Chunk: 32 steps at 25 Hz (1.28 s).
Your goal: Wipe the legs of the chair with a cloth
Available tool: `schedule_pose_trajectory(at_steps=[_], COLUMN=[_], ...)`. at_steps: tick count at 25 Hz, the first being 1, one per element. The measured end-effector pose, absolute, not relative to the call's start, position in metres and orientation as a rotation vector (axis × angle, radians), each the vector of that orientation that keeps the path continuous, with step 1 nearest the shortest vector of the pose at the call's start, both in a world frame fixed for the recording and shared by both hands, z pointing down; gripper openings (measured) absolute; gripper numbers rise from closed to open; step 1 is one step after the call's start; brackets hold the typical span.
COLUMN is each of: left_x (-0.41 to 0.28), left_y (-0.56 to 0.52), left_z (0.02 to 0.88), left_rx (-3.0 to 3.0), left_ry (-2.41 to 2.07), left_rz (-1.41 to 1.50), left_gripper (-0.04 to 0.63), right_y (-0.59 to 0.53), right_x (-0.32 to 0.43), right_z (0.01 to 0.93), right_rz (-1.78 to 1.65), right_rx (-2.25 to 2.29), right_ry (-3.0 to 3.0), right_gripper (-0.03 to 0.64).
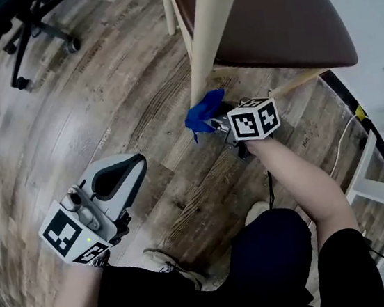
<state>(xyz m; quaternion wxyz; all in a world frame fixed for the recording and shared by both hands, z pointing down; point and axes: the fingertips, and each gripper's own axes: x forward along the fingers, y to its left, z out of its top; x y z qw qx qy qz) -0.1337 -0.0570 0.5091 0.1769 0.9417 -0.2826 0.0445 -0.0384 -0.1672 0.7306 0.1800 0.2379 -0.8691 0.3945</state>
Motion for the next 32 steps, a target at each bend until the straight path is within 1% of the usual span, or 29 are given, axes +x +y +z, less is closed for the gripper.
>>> schedule_pose_trajectory(at_steps=[10, 18, 23, 27, 32], left_x=[-0.116, -0.132, -0.152, -0.151, -0.145], left_y=[-0.065, -0.077, -0.078, -0.049, -0.011], left_z=[0.497, 0.478, 0.436, 0.396, 0.321], left_rx=[2.702, 2.681, 2.58, 2.591, 2.465], left_ry=[-0.823, -0.924, -1.063, -1.05, -1.023], left_rz=[0.103, 0.023, -0.063, 0.165, 0.187], left_gripper=[-0.002, -0.002, -0.003, -0.002, -0.002], right_y=[-0.161, -0.139, -0.128, -0.091, -0.05], right_x=[-0.025, 0.005, 0.033, 0.056, 0.076], right_z=[0.554, 0.475, 0.434, 0.383, 0.293], right_rz=[1.046, 1.062, 1.19, 1.322, 1.34], right_rx=[0.718, 0.778, 0.905, 0.96, 0.978], right_ry=[-2.849, -3.018, -2.965, -2.844, -2.748], right_gripper=[0.064, 0.064, 0.064, 0.064, 0.065])
